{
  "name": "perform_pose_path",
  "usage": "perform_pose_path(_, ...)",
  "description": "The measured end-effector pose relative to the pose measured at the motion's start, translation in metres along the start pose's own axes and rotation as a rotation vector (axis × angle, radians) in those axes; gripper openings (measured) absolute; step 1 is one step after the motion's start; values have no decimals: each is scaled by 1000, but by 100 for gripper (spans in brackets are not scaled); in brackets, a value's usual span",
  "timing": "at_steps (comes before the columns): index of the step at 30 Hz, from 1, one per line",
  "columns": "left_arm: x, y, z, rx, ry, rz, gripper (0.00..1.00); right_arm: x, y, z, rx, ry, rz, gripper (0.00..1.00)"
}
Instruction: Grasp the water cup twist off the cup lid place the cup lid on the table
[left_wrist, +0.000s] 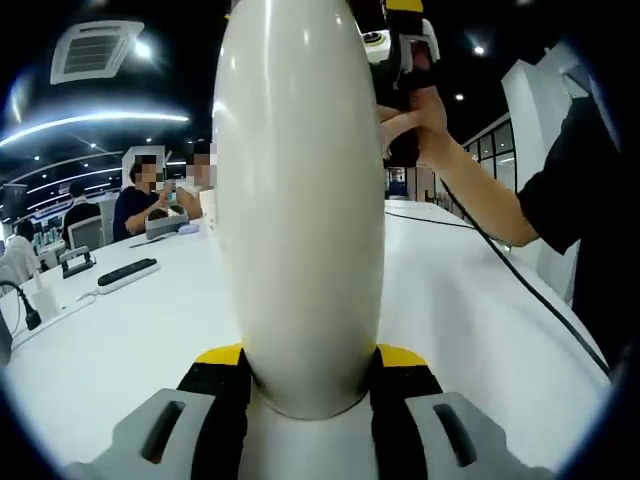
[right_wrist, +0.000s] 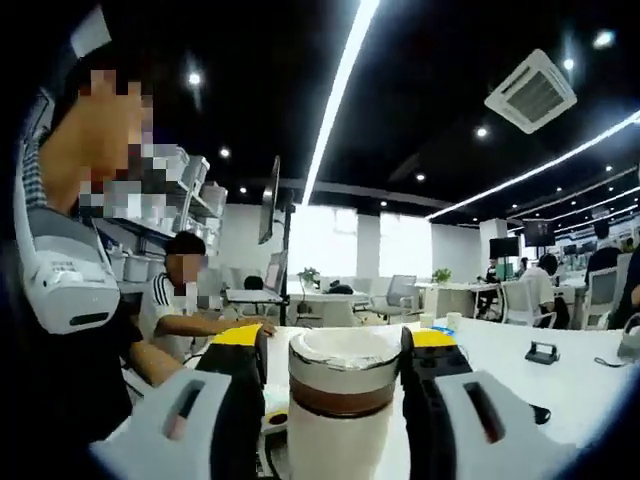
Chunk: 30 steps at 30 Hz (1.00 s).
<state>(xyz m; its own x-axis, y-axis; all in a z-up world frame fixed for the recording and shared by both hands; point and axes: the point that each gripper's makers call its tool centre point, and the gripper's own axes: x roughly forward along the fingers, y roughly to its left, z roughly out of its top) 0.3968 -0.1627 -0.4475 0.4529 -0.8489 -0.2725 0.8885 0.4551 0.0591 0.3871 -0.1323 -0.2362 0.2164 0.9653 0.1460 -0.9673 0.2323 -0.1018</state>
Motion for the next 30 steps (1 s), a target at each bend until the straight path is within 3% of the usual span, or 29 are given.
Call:
perform_pose_path(2,0,0,0,-1,0,0,48,-1,-3,0,-20,-4,-10,47)
perform_pose_path(6,0,1,0,2,-2,-1,48,-4,-5,-1,26,-11,28,47)
perform_pose_path(14,0,1,0,4,-3,-2,48,-4,2,-1,48,-39,256,47)
perform_pose_path(23,-1,-2,0,2,-1,-2,48,-3,8,-1,72,-60,412,47)
perform_pose_path(27,0,-2,1,5,-2,-3,48,-3,10,0,65,-61,411,47)
perform_pose_path(30,-1,-2,0,1,0,-2,48,-5,4,-3,124,-40,340,48)
